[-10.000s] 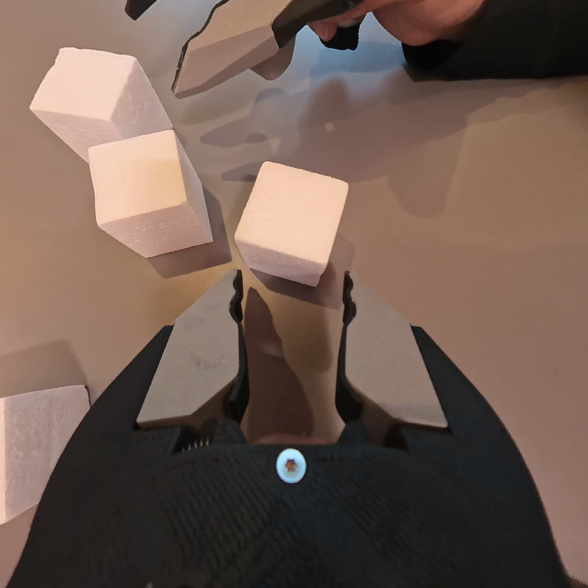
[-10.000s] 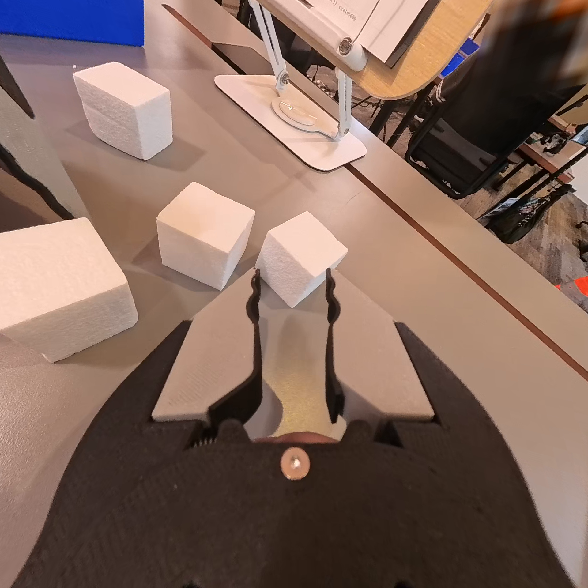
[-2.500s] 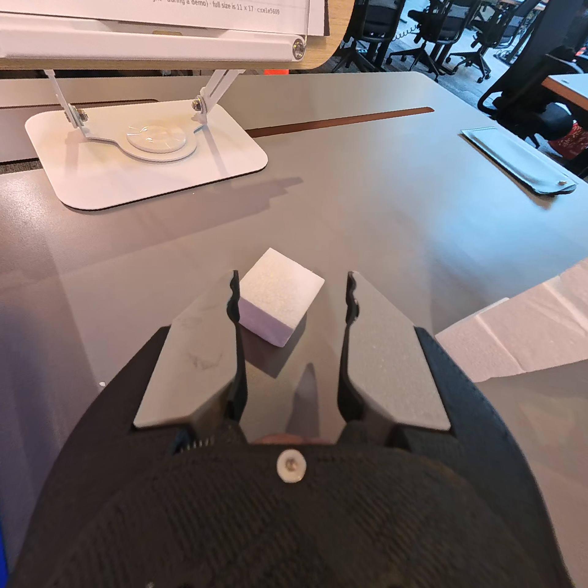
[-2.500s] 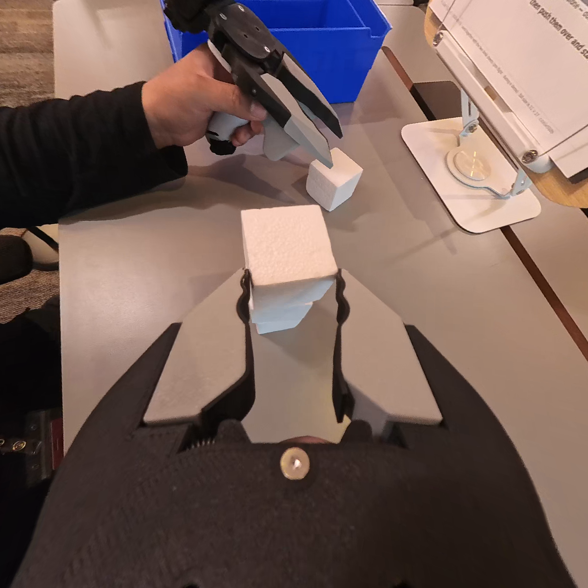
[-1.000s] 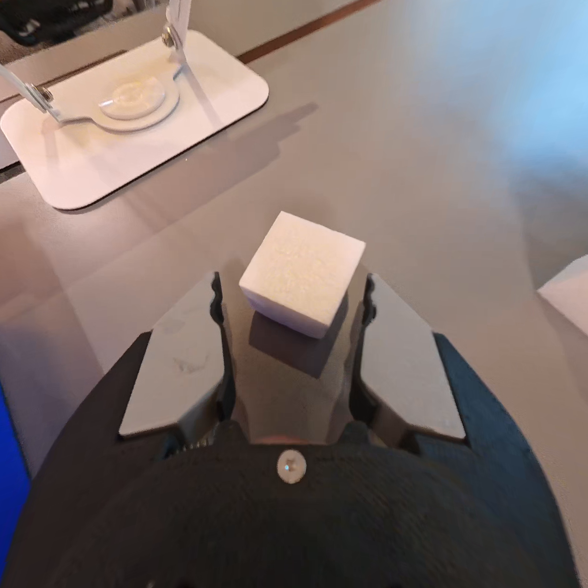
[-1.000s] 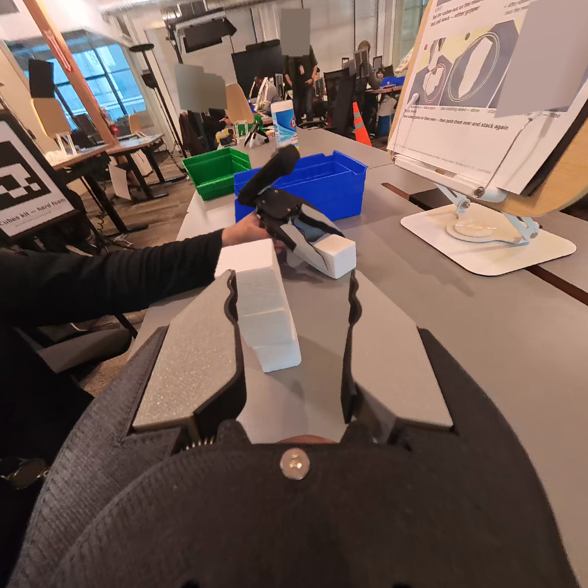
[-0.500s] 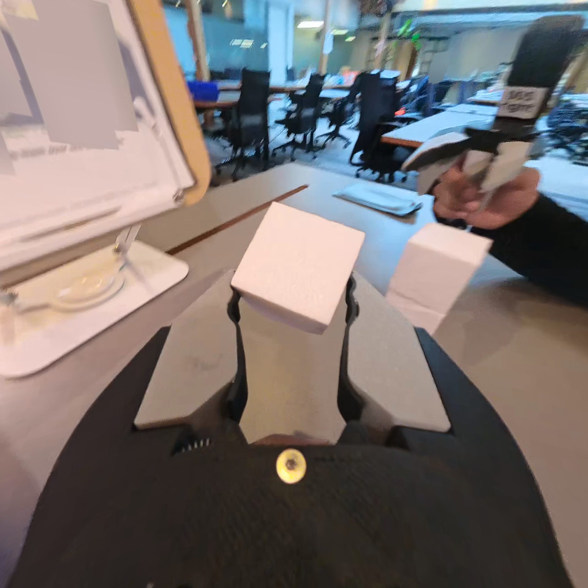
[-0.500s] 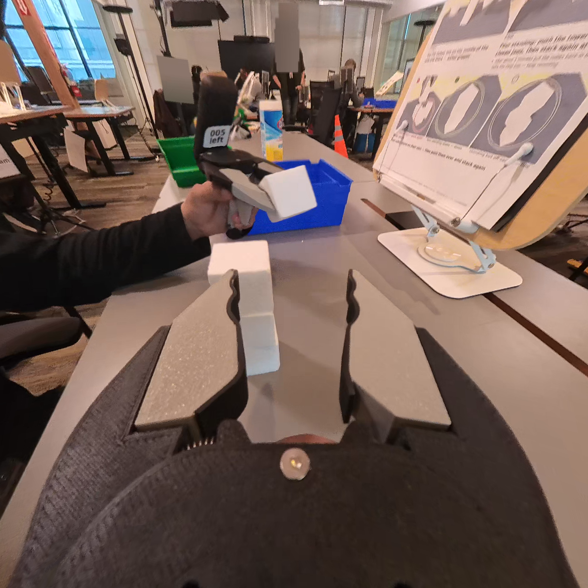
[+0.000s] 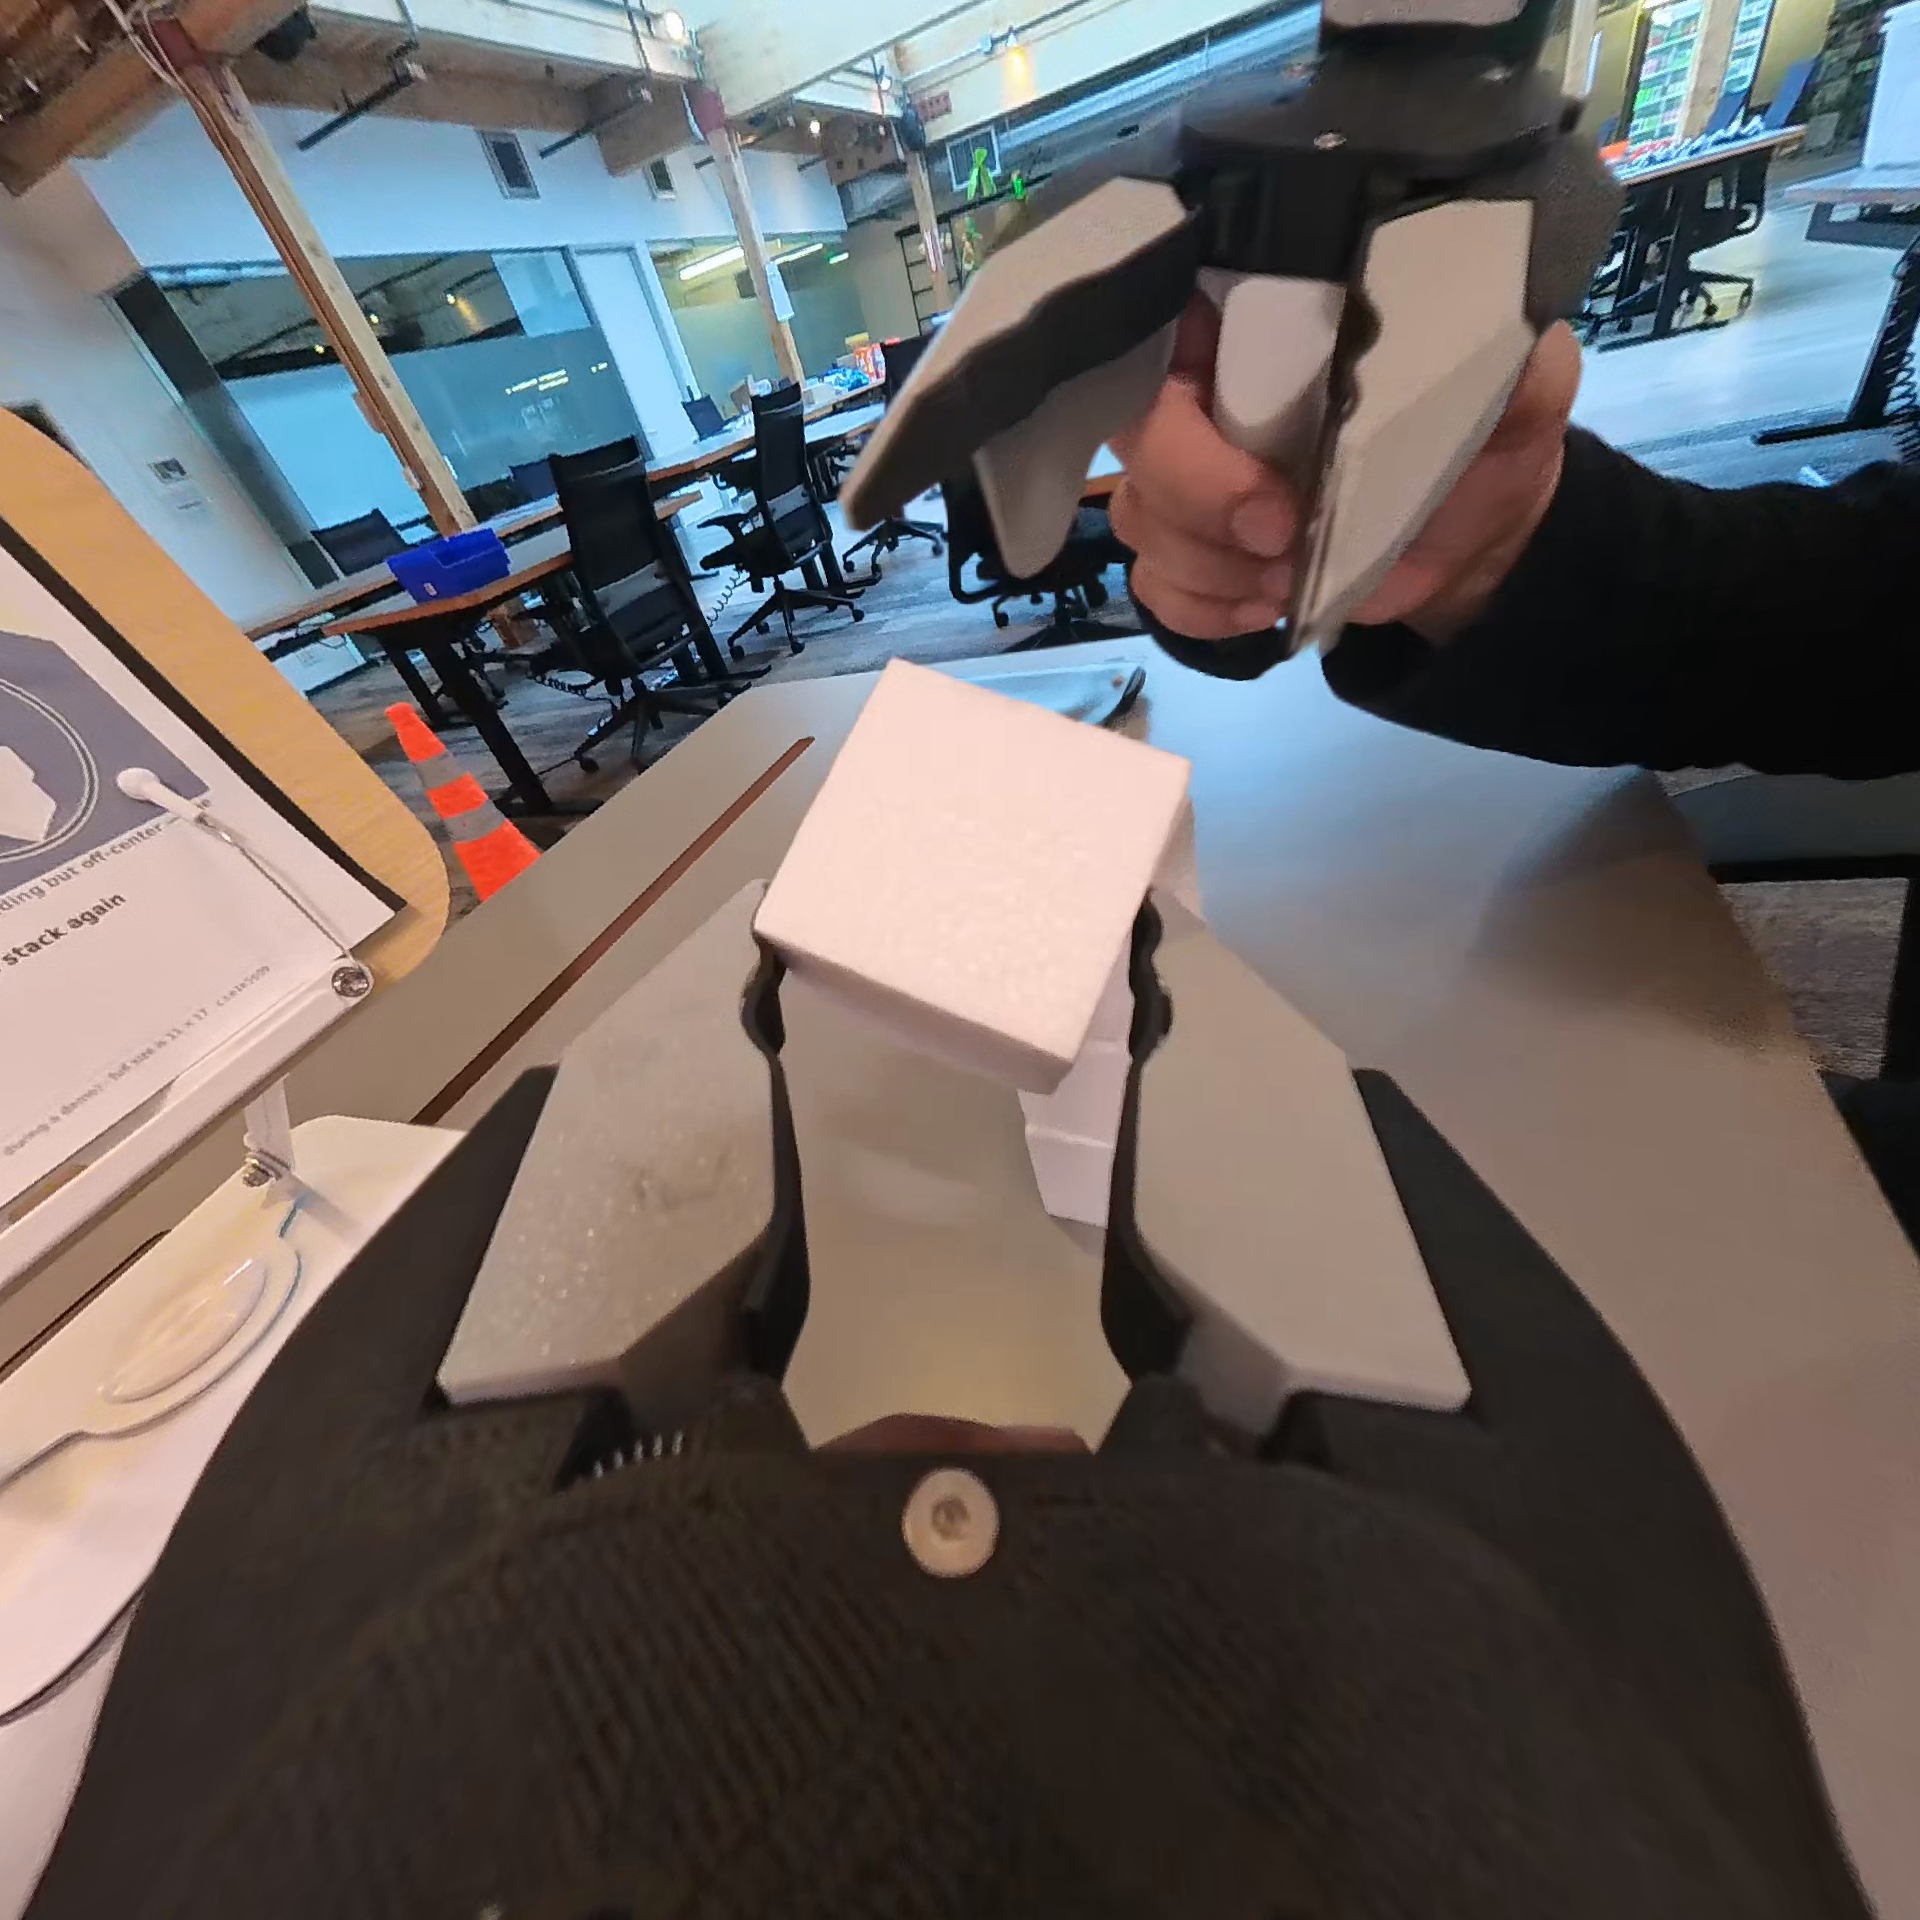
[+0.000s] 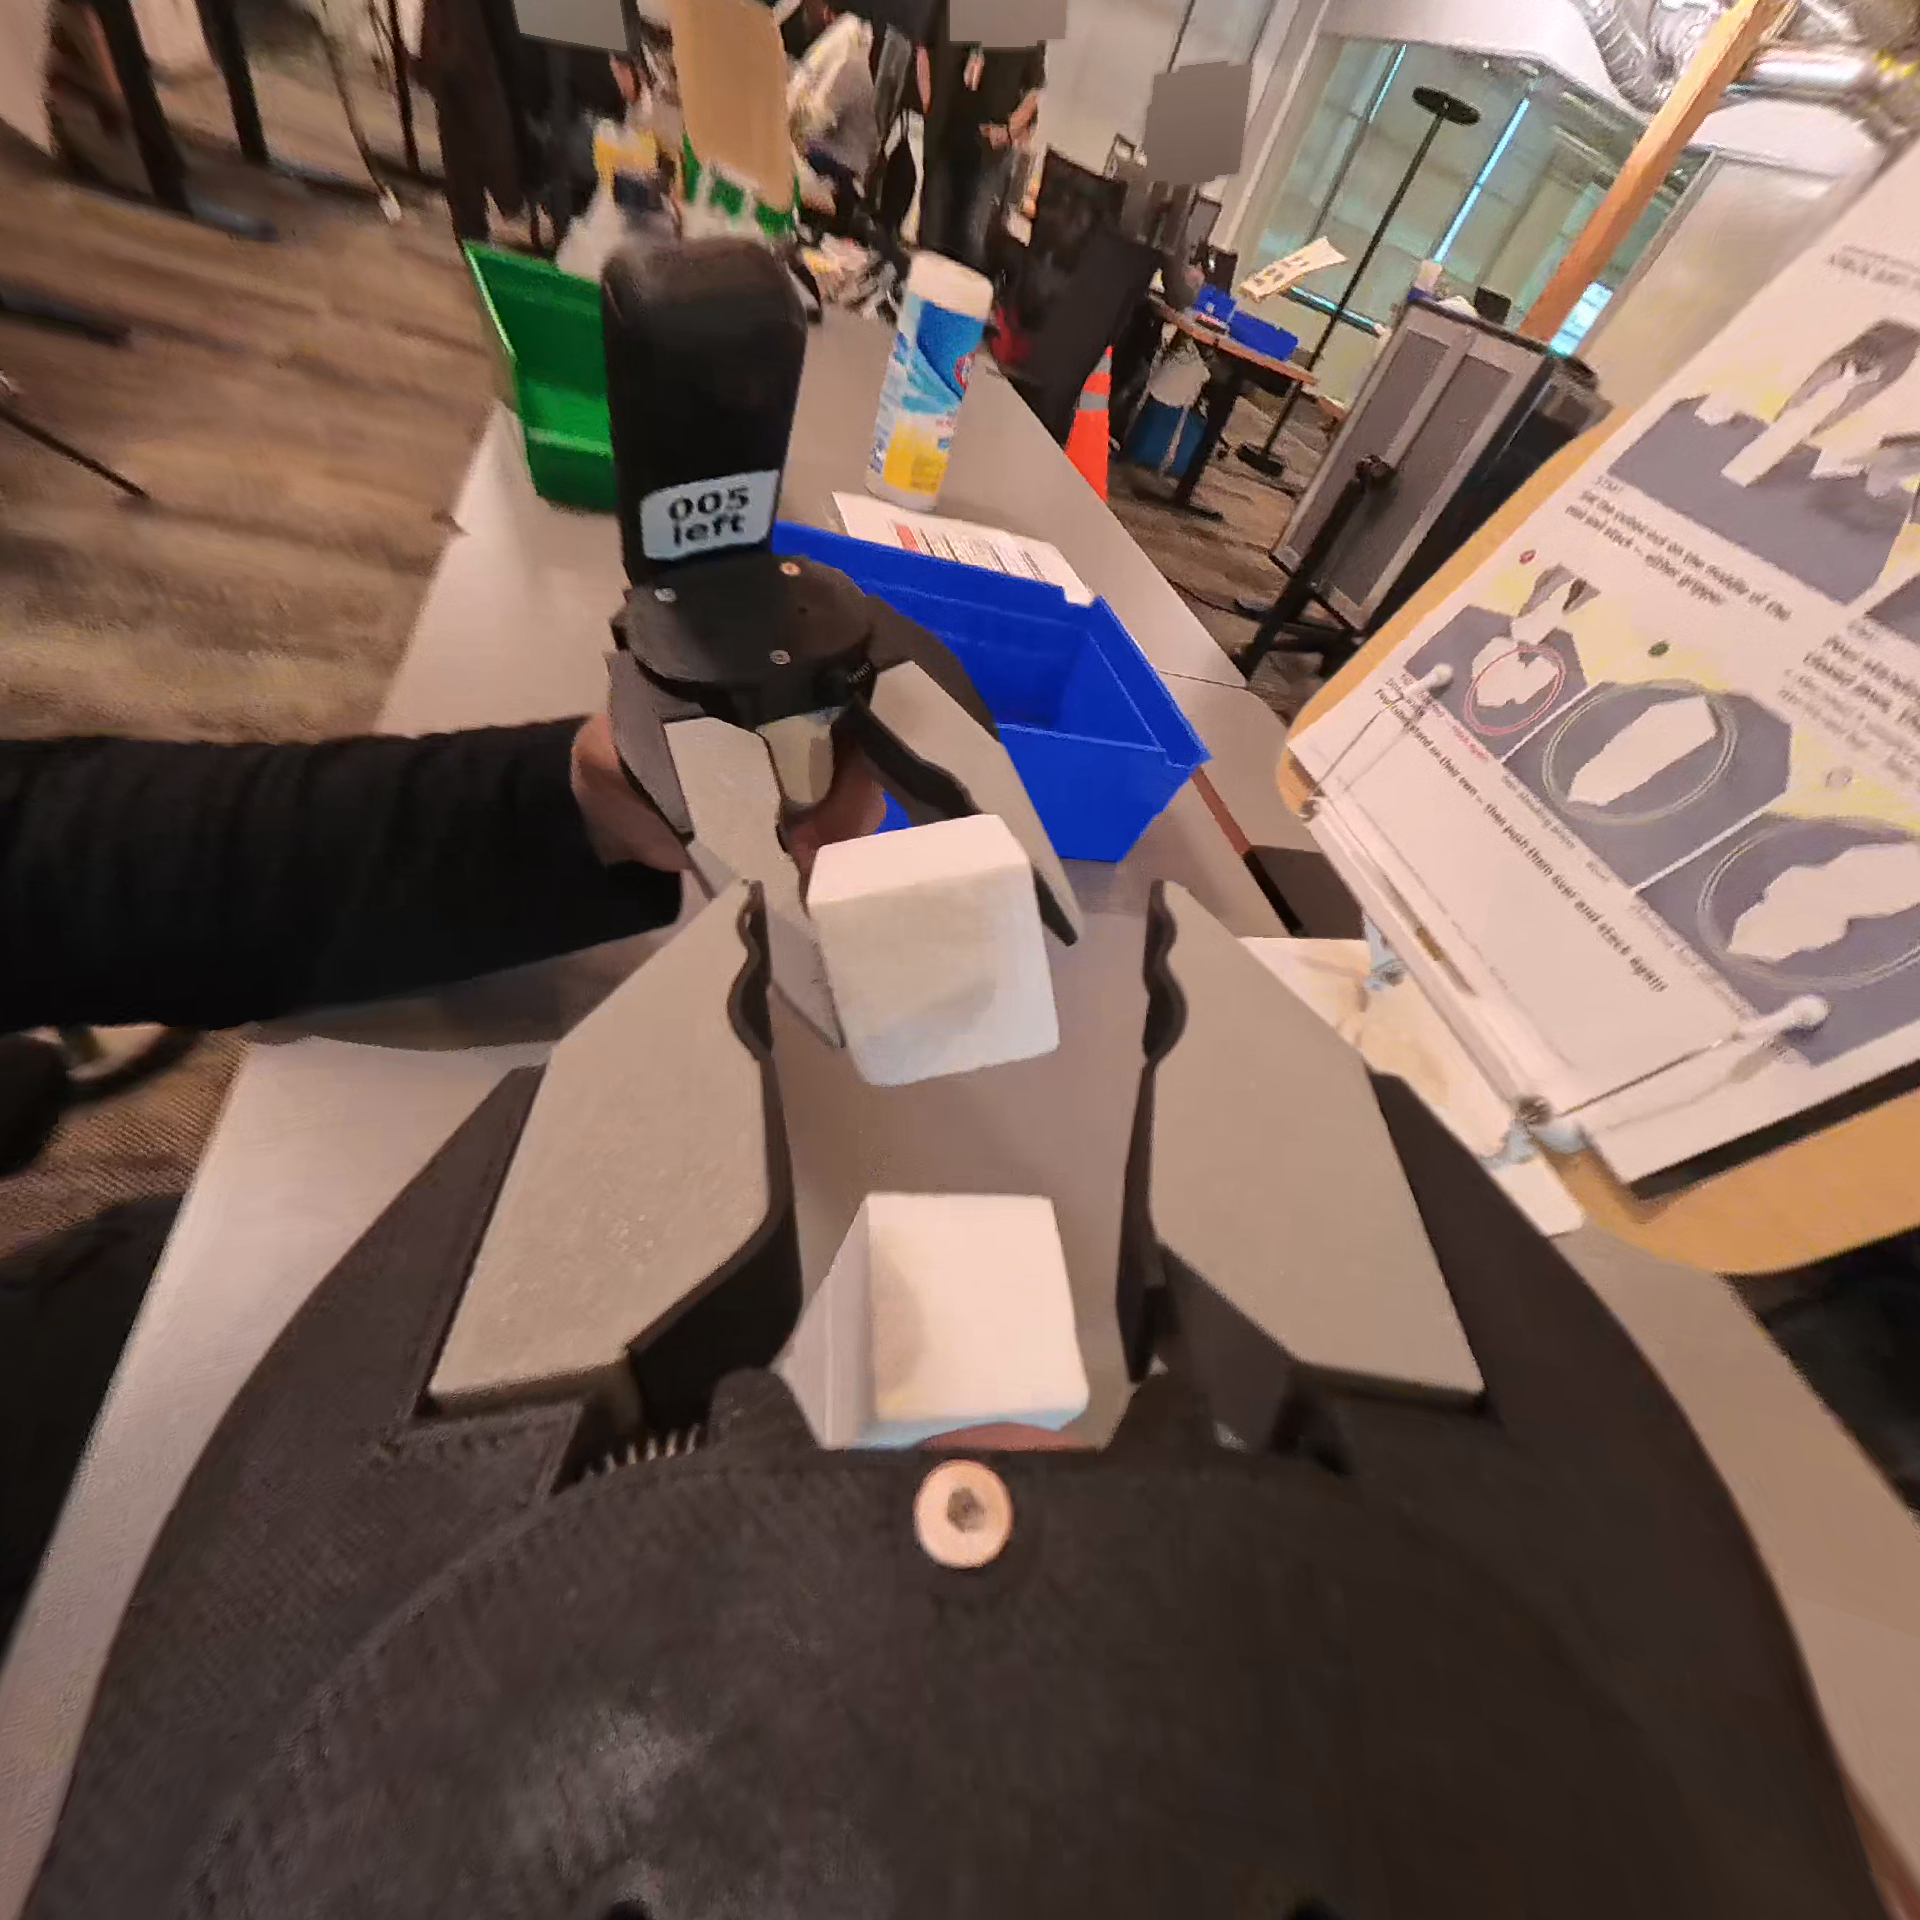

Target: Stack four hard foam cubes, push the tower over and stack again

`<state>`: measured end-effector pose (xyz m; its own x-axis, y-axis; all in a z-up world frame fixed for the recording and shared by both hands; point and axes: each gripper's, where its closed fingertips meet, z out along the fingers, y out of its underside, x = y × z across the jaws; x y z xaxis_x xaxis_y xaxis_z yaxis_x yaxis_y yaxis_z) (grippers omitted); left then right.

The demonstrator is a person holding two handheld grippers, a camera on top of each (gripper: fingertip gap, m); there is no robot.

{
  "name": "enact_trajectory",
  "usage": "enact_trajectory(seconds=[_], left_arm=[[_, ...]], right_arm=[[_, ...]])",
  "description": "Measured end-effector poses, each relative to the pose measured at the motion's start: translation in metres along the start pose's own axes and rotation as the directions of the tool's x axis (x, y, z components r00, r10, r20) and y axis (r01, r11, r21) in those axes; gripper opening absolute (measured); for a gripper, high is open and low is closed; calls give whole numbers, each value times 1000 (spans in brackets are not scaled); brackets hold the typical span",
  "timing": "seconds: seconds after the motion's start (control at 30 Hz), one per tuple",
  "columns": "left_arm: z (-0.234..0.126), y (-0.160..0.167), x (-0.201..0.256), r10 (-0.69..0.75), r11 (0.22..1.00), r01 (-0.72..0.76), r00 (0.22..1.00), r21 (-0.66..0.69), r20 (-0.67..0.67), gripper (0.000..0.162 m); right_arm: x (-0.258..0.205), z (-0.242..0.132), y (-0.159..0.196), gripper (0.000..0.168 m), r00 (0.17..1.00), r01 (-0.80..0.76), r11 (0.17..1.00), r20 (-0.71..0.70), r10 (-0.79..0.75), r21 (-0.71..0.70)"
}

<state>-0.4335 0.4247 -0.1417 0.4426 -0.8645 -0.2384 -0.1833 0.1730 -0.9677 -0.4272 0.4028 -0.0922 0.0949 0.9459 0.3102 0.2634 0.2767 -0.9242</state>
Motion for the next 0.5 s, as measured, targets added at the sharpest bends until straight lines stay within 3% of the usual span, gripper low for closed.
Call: enact_trajectory(seconds=[0.2, 0.3, 0.5], left_arm=[[-6, -10, 3, 1, 999, -1, 1000, 42, -8, 65], [-4, -5, 2, -1, 1000, 1, 1000, 20, -1, 65], [0, -2, 5, -13, 1000, 13, 1000, 15, -24, 62]], right_arm=[[-9, 31, 11, 67, 992, 126, 985, 13, -125, -118], [-11, 34, 13, 52, 993, 116, 987, 24, -114, -110], [-8, 28, 10, 51, 998, 21, 997, 64, -16, -74]])
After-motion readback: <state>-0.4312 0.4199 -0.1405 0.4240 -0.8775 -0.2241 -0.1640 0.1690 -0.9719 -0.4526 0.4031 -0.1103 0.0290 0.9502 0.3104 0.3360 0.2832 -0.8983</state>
